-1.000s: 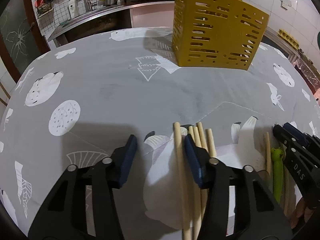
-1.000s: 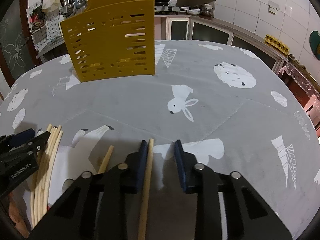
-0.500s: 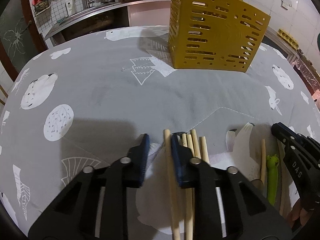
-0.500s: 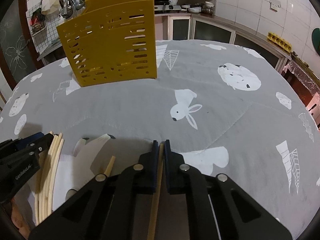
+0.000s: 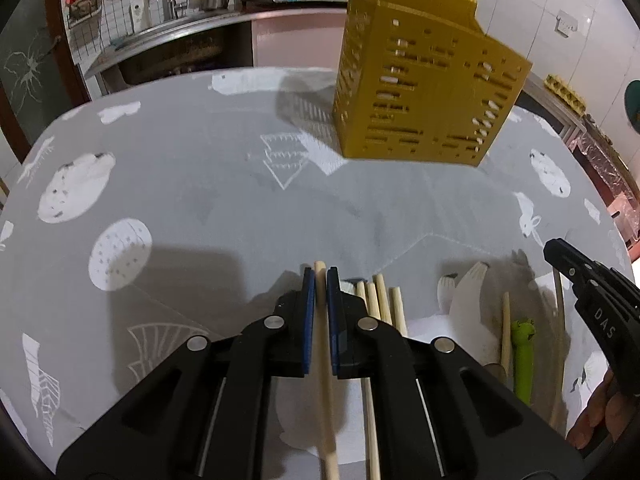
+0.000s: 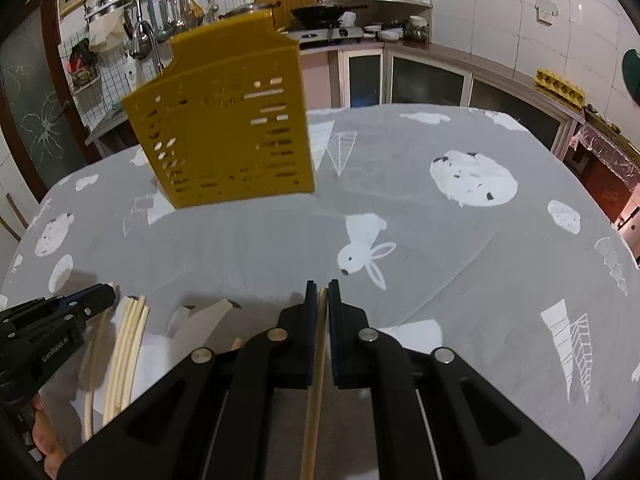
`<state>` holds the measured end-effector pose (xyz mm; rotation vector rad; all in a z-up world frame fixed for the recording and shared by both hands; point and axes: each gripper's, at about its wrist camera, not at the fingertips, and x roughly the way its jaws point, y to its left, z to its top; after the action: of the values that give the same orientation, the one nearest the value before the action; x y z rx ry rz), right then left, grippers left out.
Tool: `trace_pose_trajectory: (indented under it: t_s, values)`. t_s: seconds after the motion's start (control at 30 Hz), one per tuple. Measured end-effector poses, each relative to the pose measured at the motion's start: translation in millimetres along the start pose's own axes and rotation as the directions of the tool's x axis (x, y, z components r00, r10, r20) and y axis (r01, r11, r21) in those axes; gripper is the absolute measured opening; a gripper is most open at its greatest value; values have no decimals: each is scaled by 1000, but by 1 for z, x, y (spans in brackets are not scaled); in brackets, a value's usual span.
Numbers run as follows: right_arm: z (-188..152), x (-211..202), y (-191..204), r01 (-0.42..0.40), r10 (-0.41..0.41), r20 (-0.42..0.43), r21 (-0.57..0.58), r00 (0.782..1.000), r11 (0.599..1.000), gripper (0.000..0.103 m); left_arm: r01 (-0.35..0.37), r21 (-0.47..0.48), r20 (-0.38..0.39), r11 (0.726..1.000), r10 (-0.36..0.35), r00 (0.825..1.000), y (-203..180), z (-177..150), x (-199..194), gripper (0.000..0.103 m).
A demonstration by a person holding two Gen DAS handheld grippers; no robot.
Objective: Organize utensils
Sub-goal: 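Lift the chopstick with the left gripper and lower it into the yellow holder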
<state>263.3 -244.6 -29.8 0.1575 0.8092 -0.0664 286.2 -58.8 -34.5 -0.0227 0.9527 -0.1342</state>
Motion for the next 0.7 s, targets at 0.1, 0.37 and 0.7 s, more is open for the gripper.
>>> trace_pose_trajectory:
  t_s: [0.1,0.37,0.7]
  values:
    - [3,-5,-4,-7,7,22,7,1000,1000,6,17,-14,40,1000,-16,999,5,3,-10,4]
    - [13,-29,-8,-56,52,138,25,989,998,6,18,-12,210,1000,-15,978,9,12,-54,4]
    - [24,-43,-8,-42,43,165,-11,985,999,6,4,16,370,1000,-10,929,5,18,-95,4]
